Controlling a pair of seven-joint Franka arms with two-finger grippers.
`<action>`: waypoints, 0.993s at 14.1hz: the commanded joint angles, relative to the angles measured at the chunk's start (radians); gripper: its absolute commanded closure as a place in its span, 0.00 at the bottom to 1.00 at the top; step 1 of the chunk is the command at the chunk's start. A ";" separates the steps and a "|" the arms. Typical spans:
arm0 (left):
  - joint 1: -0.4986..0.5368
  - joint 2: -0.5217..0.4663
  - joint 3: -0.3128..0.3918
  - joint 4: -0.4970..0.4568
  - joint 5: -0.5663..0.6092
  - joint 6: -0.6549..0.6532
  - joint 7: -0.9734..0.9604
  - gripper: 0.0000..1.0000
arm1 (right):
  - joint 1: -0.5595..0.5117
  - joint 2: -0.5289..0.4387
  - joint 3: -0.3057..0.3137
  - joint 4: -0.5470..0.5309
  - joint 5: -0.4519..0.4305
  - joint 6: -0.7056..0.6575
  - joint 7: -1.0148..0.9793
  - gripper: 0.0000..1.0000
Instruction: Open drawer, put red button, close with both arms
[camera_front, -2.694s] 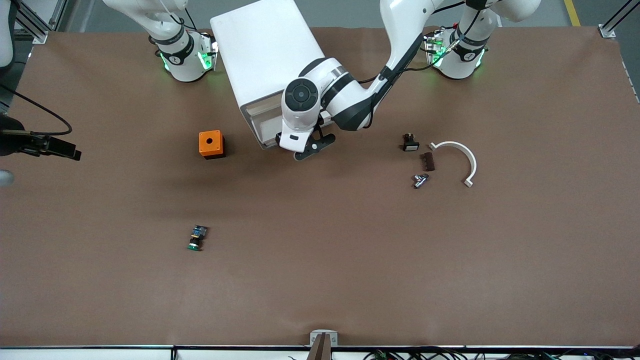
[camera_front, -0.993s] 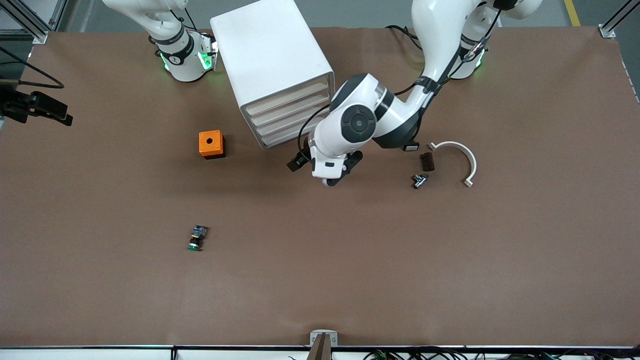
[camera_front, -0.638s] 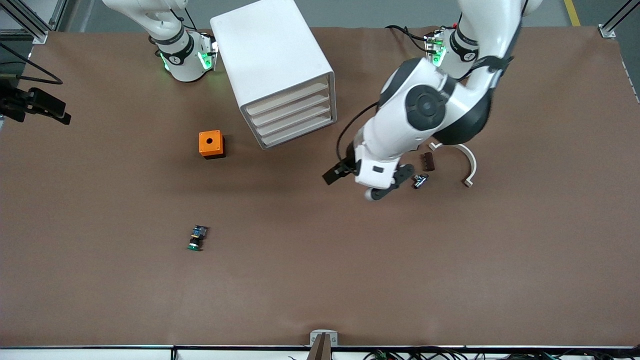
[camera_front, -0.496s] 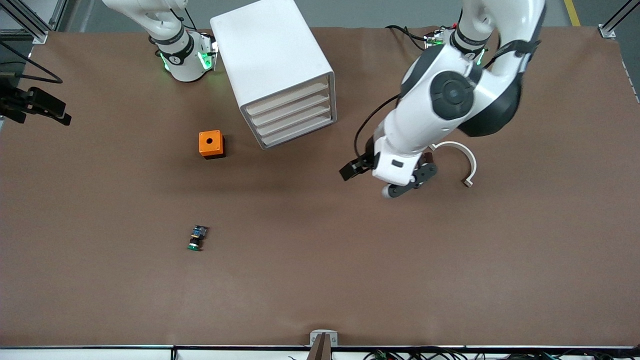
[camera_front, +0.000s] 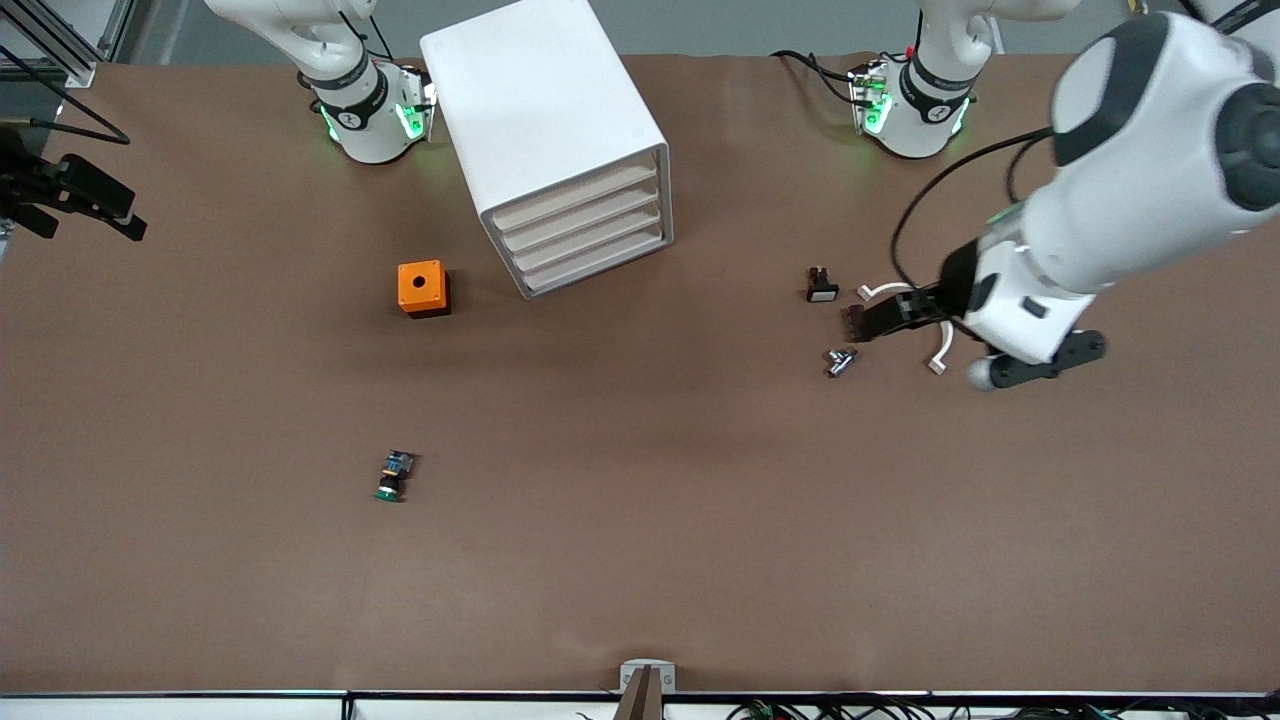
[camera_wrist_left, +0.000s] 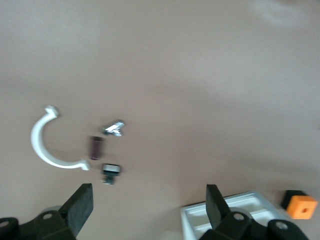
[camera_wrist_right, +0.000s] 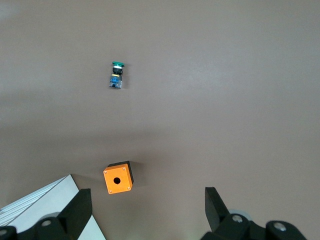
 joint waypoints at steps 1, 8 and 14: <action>0.059 -0.039 -0.009 -0.029 0.063 -0.047 0.110 0.01 | 0.005 -0.028 -0.001 -0.034 0.013 0.023 -0.013 0.00; 0.180 -0.116 -0.021 -0.110 0.137 -0.083 0.359 0.00 | -0.001 -0.028 -0.021 -0.034 0.003 0.021 -0.090 0.00; 0.177 -0.193 0.001 -0.234 0.189 -0.040 0.419 0.00 | 0.014 -0.028 -0.027 -0.034 0.003 0.013 -0.090 0.00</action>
